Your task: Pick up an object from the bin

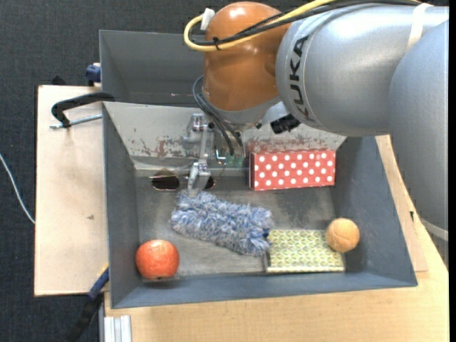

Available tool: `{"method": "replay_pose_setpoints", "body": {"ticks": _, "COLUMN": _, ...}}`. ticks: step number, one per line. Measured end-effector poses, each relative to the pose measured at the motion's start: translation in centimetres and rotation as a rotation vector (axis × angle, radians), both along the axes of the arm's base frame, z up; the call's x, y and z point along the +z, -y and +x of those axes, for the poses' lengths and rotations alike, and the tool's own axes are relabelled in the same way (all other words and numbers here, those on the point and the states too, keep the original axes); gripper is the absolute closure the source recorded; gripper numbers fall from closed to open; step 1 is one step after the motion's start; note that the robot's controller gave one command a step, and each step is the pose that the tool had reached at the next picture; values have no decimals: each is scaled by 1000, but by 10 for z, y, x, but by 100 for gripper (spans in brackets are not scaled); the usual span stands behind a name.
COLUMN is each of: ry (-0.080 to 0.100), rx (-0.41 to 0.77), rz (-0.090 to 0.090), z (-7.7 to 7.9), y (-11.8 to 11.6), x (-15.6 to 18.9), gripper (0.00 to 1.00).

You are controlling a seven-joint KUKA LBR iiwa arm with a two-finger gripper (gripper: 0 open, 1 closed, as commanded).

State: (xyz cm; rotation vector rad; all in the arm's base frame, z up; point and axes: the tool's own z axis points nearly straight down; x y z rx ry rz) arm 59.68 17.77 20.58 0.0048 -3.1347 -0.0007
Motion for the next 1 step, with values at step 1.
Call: {"method": "replay_pose_setpoints", "body": {"ticks": 1, "ry": 9, "rx": -2, "rz": 2, "z": 2, "y": 1, "x": 5, "gripper": 0}}
